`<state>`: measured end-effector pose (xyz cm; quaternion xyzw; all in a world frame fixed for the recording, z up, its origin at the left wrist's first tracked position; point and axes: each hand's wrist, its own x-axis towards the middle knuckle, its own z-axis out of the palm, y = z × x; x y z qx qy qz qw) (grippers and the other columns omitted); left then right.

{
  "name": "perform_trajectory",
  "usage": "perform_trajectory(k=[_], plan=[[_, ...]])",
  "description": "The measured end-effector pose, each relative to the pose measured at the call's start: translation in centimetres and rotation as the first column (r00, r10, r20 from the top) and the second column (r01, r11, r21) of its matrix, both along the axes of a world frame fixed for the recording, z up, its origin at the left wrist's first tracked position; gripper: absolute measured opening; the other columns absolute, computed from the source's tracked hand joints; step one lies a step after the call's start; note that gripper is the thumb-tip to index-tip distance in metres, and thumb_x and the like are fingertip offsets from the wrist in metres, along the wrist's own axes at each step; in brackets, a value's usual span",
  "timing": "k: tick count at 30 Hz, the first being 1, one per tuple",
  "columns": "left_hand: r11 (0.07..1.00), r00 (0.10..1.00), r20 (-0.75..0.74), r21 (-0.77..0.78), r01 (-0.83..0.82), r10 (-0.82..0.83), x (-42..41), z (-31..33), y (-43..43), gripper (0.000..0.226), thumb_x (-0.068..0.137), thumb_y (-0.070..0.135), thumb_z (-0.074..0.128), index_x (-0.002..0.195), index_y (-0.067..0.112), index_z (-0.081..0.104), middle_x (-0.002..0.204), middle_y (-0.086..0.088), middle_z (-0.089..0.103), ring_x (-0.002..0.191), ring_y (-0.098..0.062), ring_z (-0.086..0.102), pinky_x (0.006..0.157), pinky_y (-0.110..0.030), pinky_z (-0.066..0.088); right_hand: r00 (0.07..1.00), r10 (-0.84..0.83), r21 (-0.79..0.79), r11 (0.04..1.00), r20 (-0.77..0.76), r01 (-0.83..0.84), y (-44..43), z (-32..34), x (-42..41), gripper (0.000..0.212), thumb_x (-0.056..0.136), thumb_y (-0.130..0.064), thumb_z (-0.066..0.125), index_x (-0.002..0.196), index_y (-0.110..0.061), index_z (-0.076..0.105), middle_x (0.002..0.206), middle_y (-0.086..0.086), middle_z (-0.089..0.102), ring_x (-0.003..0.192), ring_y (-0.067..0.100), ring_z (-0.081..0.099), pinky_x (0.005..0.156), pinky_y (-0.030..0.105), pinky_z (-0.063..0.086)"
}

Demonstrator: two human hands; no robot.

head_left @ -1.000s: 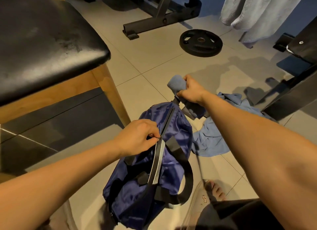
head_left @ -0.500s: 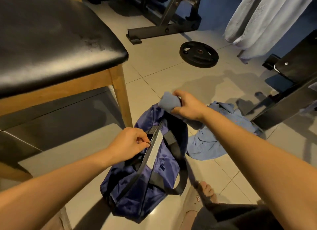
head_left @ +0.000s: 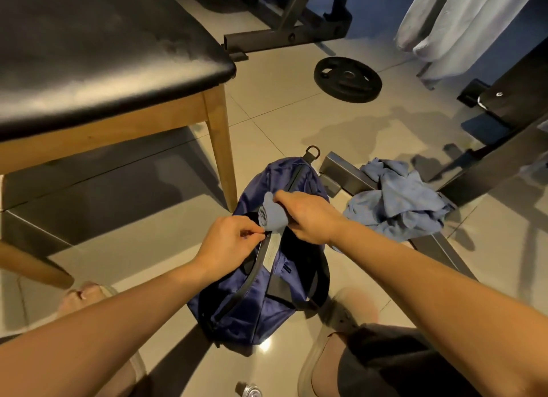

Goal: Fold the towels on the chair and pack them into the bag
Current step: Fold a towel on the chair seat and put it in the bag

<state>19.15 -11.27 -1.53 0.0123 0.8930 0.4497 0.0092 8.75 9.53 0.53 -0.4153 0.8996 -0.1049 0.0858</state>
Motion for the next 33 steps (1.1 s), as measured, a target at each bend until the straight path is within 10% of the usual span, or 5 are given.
perform_trajectory(k=[9,15,27,33], plan=[[0.997,0.994,0.101,0.067,-0.038,0.031,0.3,0.6,0.2,0.007,0.089,0.018,0.078,0.092,0.022,0.083,0.079,0.011,0.076,0.074,-0.005,0.070,0.073,-0.023,0.057,0.995,-0.100,-0.074,0.992,0.026,0.101,1.6,-0.8,-0.4,0.037,0.089,-0.018,0.065,0.119,-0.016,0.043,0.097,0.010,0.058,0.081,0.030,0.051,0.062,0.042,0.041],[0.992,0.972,0.197,0.040,0.122,-0.127,1.2,2.0,-0.9,0.008,0.088,0.018,0.079,0.086,0.024,0.082,0.072,0.019,0.073,0.070,0.000,0.068,0.066,-0.011,0.048,0.929,-0.226,-0.116,0.956,0.294,0.270,2.4,0.4,-2.7,0.039,0.087,-0.024,0.075,0.111,-0.018,0.046,0.102,0.007,0.056,0.090,0.027,0.054,0.072,0.036,0.039],[0.881,0.789,0.463,-0.035,0.471,-0.403,5.1,3.3,-2.4,0.023,0.088,0.015,0.069,0.065,0.015,0.071,0.065,0.003,0.067,0.060,-0.007,0.058,0.060,-0.022,0.047,0.875,-0.363,-0.085,0.909,0.320,0.408,3.8,0.1,-3.2,0.038,0.087,-0.024,0.077,0.107,-0.016,0.045,0.102,0.009,0.055,0.090,0.032,0.053,0.073,0.038,0.039],[0.913,0.854,0.381,-0.060,0.404,-0.353,4.5,3.1,-2.1,0.013,0.087,0.016,0.076,0.081,0.026,0.082,0.067,0.019,0.071,0.066,-0.002,0.067,0.064,-0.013,0.047,0.541,-0.522,-0.178,0.590,0.660,0.787,2.4,0.9,-1.6,0.038,0.088,-0.023,0.077,0.117,-0.007,0.057,0.106,0.008,0.063,0.086,0.020,0.061,0.067,0.035,0.049]])
